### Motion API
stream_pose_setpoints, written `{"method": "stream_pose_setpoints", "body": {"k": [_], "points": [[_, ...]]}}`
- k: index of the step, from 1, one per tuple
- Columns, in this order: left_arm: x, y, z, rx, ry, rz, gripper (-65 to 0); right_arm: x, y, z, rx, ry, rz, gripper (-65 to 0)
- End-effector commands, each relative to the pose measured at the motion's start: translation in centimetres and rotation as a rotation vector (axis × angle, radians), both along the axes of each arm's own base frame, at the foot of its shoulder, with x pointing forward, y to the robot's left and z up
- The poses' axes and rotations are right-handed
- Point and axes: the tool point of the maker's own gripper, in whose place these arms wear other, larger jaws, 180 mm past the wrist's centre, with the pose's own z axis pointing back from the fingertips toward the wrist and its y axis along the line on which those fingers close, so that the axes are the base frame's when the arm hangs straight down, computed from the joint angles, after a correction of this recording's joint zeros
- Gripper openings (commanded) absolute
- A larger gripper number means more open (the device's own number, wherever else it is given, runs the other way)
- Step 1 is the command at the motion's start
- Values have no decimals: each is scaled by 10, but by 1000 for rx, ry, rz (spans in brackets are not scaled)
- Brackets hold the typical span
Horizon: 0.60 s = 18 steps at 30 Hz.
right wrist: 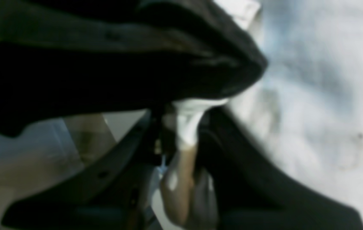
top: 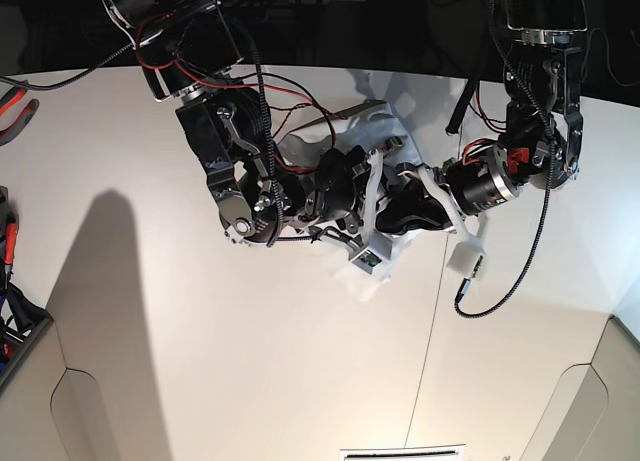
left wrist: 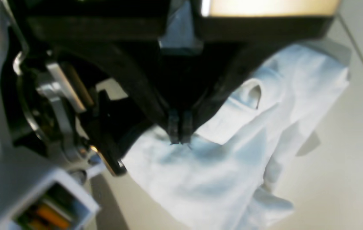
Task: Layout the t-shirt on the table in an organized manner, then fold the t-shirt properly
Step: 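Fold the held end toward the left gripper and grasp with both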
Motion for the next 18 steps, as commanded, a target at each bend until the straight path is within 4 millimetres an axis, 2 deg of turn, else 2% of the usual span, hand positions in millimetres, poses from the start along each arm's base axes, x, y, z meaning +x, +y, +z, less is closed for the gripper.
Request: {"method": "stream_pose_setpoints", "body": {"k": [1, 8, 13, 16, 18], "points": [[2, 1, -2, 7, 1, -1, -650, 8, 9, 16, 54, -27, -3, -650], [-6, 6, -30, -8, 80, 30, -650, 8, 10, 17, 58, -26, -2, -650], [-9, 9, -37, 31, 93, 24, -650, 4, 20, 28, 138, 8, 2, -650], [-9, 9, -37, 31, 93, 24, -650, 0, 25, 37, 187, -3, 44, -477], [-9, 9, -37, 31, 93, 24, -650, -2, 28, 43, 208, 0, 55, -444]]}}
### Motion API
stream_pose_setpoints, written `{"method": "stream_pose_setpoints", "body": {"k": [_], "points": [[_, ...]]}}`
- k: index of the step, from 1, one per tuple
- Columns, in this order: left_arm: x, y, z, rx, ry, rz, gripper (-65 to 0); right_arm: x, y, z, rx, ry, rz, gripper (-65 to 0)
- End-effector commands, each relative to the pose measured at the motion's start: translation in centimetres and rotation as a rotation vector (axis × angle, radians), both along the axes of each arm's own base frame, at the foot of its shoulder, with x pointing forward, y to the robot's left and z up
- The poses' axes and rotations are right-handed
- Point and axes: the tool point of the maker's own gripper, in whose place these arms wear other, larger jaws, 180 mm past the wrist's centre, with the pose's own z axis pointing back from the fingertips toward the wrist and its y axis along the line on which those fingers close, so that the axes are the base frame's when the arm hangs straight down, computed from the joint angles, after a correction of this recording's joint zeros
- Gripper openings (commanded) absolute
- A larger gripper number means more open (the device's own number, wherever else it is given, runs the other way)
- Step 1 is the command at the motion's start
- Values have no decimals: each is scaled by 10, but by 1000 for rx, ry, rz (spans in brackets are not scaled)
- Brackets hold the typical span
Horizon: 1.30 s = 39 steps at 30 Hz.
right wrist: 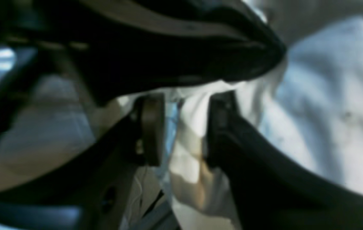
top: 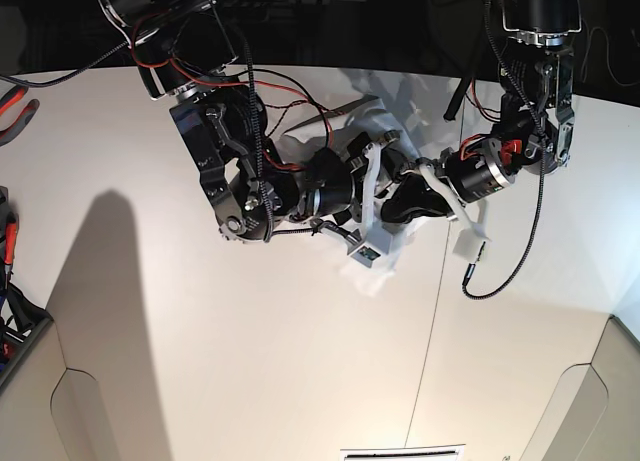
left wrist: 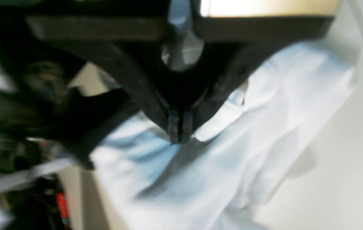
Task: Layout the t-shirt on the table in an organized manner, then fold the t-shirt properly
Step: 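Fold the held end toward the left gripper and grasp with both, then press and tuck the bundle with both grippers, then release the left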
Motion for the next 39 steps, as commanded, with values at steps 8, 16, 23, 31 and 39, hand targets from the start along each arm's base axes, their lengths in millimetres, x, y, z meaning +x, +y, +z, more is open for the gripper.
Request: {"method": "stream_pose_setpoints", "body": {"k": [8, 16, 23, 31, 39], "points": [[-2, 1, -3, 32, 14, -23, -650, 16, 24, 82, 179, -189, 37, -444], [-2, 1, -3, 32, 14, -23, -650, 24, 20, 131, 205, -387, 30, -444], [-2, 1, -3, 32, 14, -23, -650, 54, -3, 133, 103, -512, -74, -445], [-2, 1, -3, 32, 14, -23, -650, 111, -79, 129, 26, -514, -408, -650], [-2, 1, -3, 32, 14, -23, -650, 107, -74, 106, 149, -361, -402, -650]]}}
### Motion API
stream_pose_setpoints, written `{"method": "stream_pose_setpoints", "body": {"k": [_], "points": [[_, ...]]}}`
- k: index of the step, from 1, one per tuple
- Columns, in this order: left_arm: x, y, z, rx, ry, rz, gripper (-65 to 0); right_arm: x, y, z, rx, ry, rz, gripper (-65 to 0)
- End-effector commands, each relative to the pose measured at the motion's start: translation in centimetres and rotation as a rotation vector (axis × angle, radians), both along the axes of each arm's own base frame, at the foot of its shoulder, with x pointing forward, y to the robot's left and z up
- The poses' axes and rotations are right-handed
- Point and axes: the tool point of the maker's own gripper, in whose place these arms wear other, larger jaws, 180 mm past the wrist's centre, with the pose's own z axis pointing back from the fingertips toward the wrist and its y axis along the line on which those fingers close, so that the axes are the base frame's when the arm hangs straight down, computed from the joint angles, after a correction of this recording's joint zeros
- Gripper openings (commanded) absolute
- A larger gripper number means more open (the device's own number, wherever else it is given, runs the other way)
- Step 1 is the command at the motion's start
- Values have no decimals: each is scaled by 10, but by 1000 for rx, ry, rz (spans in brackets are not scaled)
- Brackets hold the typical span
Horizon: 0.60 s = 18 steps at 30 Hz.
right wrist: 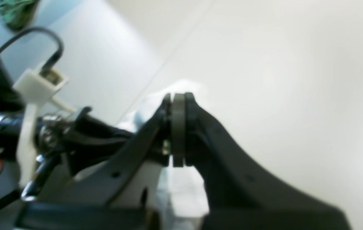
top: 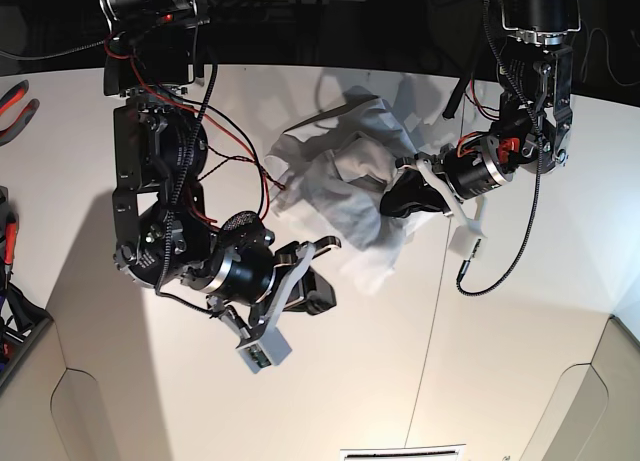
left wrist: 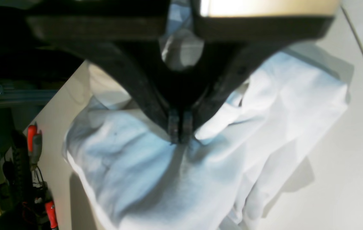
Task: Layout the t-shirt on the table in an organized manner, then fold the t-shirt properly
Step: 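Press and tuck the bundle with both grippers, then release the left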
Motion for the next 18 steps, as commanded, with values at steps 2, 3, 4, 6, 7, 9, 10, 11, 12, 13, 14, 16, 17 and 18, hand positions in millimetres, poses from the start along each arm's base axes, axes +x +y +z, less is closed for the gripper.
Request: {"method": "stream_pose_setpoints", "body": {"k": [2, 3, 4, 6, 7, 9, 10, 11, 12, 13, 14, 16, 17, 18], "points": [[1, 0, 1, 13, -1, -14, -650, 5, 11, 7, 69, -13, 22, -650], [1, 0, 1, 13, -1, -14, -650, 4, 13, 1, 87, 9, 29, -650], [1, 0, 1, 13, -1, -14, -650, 2, 17, -5, 109, 28, 36, -650], [0, 0, 1, 13, 0, -14, -650, -1, 22, -17, 145, 73, 48, -650], [0, 0, 1, 13, 0, -14, -650, -3, 23, -24, 153, 96, 52, -650], [0, 0, 1, 13, 0, -14, -650, -7, 24, -40, 146, 148, 52, -650], [0, 0, 1, 13, 0, -14, -650, -9, 22, -49, 136, 170, 49, -650], [0, 0, 1, 13, 0, -14, -650, -10, 20, -58, 119, 187, 42, -650], [0, 0, 1, 13, 0, -14, -650, -9, 16, -67, 97, 193, 27, -650], [0, 0, 1, 13, 0, -14, -650, -7, 10, -77, 70, 194, 10, -650], [0, 0, 1, 13, 1, -15, -650, -5, 3, -88, 36, 194, -10, -650], [-1, 0, 0, 16, 5, -18, -650, -2, -16, -111, -37, 204, -65, -650], [-1, 0, 0, 16, 6, -17, -650, -2, -26, -123, -76, 217, -93, -650], [0, 1, 0, 16, 5, -16, -650, -2, -36, -134, -112, 228, -119, -650]]}}
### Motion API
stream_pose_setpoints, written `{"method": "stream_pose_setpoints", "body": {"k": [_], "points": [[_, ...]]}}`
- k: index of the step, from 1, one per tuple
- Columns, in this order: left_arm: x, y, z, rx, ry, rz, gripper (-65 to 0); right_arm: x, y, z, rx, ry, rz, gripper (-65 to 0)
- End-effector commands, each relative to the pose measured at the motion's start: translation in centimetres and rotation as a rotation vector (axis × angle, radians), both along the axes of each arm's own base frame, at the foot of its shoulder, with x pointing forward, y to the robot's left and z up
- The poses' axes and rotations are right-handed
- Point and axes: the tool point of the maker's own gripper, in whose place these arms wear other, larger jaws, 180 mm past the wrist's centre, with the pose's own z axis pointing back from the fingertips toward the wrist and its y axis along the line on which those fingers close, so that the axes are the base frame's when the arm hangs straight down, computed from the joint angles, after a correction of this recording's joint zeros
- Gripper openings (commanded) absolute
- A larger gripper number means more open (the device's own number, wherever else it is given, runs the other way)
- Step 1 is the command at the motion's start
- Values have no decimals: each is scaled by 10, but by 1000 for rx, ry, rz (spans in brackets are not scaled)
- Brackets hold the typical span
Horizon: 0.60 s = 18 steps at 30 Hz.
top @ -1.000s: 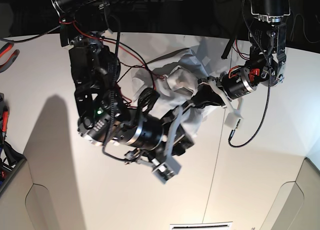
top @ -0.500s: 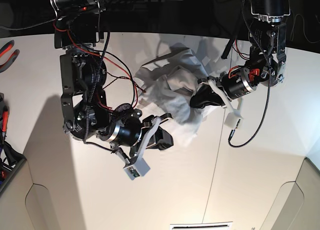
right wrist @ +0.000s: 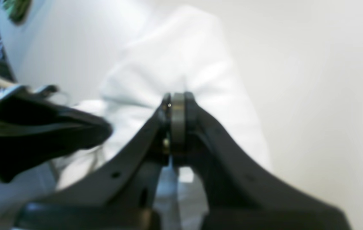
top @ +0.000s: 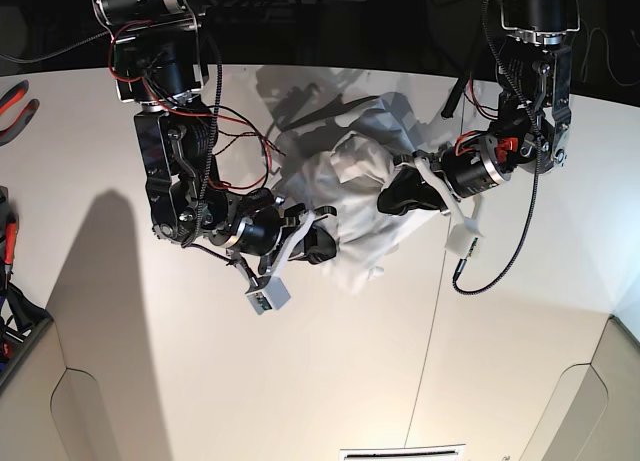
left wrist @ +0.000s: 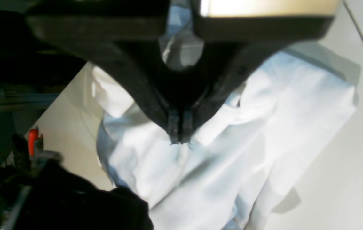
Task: Layout the t-shirt on the table in an organized manner, then fold the t-shirt properly
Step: 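Press and tuck the bundle with both grippers, then release the left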
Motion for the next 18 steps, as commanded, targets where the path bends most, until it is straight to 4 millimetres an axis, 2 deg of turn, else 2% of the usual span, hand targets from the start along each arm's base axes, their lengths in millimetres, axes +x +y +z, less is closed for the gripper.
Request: {"method": "stream_pose_setpoints", "body": {"k": [1, 4, 7, 11, 18], "points": [[1, 2, 2, 14, -4, -10, -650, 2, -28, -20, -143, 42, -29, -650], [1, 1, 2, 11, -5, -10, -650, -2, -50, -37, -201, 86, -70, -650], [2, -1, 6, -9, -12, -18, -650, -2, -61, -40, -220, 94, -91, -650], [-2, -7, 18, 4, -26, -85, -650, 0, -64, -41, -227, 103, -118, -650], [10, -12, 58, 45, -158, -117, -650, -1, -64, -42, -228, 107, -116, -650]]}}
